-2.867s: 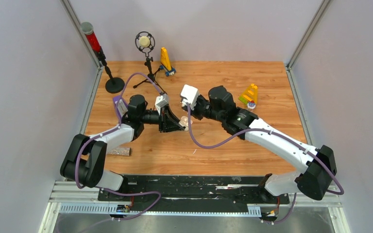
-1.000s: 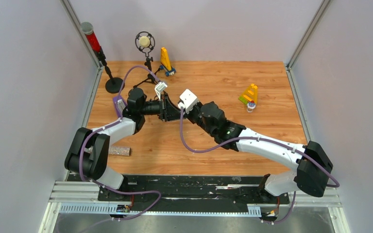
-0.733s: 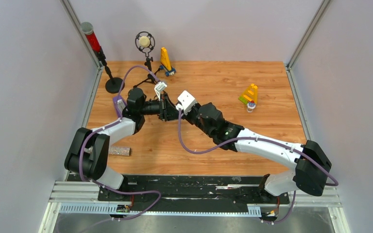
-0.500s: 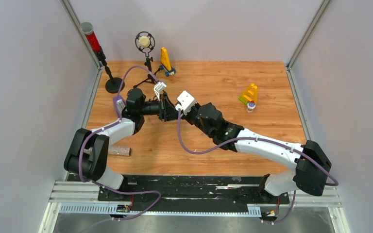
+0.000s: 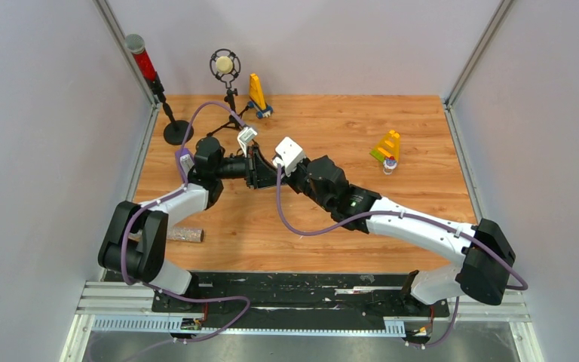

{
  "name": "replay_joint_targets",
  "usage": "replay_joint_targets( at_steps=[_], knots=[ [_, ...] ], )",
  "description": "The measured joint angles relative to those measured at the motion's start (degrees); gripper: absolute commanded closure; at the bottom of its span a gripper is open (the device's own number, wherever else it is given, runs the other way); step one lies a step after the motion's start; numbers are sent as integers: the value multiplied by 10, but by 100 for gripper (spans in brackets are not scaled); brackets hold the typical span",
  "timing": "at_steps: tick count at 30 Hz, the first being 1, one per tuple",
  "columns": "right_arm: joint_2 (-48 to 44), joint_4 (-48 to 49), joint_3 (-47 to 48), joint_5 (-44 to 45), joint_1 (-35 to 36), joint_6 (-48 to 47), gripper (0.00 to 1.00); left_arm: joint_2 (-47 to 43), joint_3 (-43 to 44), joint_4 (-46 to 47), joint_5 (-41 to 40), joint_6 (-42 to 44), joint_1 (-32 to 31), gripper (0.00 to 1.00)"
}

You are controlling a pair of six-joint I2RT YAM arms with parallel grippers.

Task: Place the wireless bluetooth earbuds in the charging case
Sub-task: Place the earbud in the charging case.

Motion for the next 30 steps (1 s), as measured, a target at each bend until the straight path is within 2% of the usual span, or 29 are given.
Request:
replay_joint_targets(
  at_steps=[16, 23, 30],
  knots=[
    [-7, -60, 29, -37, -2, 28, 71, -5, -4, 3, 9, -1, 5, 89],
    [-11, -82, 36, -58, -4, 40, 70, -5, -4, 5, 7, 0, 8, 89],
    [-12, -107, 46, -117, -8, 57, 64, -8, -4, 9, -3, 0, 8, 89]
  ],
)
